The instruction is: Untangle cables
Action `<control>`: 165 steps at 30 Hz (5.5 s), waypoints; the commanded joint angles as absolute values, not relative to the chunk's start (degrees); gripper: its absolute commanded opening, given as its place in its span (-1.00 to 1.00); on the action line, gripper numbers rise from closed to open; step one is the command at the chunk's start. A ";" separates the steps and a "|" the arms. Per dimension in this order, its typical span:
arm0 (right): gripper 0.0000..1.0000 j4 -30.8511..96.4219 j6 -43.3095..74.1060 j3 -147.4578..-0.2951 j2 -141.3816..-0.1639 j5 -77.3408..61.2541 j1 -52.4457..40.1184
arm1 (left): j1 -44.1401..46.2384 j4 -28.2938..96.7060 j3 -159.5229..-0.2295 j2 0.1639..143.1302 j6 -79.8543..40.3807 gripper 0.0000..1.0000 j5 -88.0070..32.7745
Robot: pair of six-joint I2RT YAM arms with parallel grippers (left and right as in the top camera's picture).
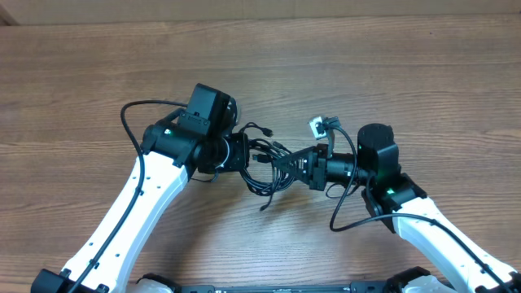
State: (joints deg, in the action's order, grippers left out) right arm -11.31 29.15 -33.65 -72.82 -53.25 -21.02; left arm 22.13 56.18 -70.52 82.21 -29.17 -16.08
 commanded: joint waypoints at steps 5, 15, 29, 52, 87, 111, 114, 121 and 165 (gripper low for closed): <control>-0.44 5.43 28.73 -34.48 -70.85 -34.44 -18.46 | 15.44 56.71 -70.61 83.09 -37.28 -0.91 -0.30; -0.18 6.37 28.42 -34.48 -70.85 -39.07 -18.68 | 15.40 56.69 -70.59 83.13 -36.21 -0.91 -1.96; -0.18 -2.26 28.49 -34.48 -70.96 -43.48 -29.85 | 15.40 54.50 -70.54 83.15 -28.03 -0.92 -9.45; -0.93 -9.17 28.53 -34.48 -74.81 -19.42 -41.67 | 15.46 54.94 -70.46 83.15 -23.07 -0.92 -15.42; -0.92 -2.02 25.45 -34.48 -72.12 -25.15 -26.30 | 15.44 62.46 -69.47 83.15 8.84 -0.91 -32.08; 0.99 3.33 25.28 -34.48 -72.12 -27.09 -26.28 | 15.40 58.46 -69.47 83.15 -3.29 -0.91 -19.99; 1.00 6.90 25.28 -34.48 -72.12 -27.09 -26.28 | 15.40 57.32 -69.47 83.15 -9.26 -0.92 -16.32; 1.00 16.05 25.52 -34.48 -72.12 -30.57 -26.28 | 15.40 55.46 -69.47 83.15 -15.44 -0.91 -12.43; 0.57 -9.80 29.52 -34.48 -78.70 -34.94 -28.67 | 18.83 53.28 -69.47 83.15 -8.56 -0.91 -38.83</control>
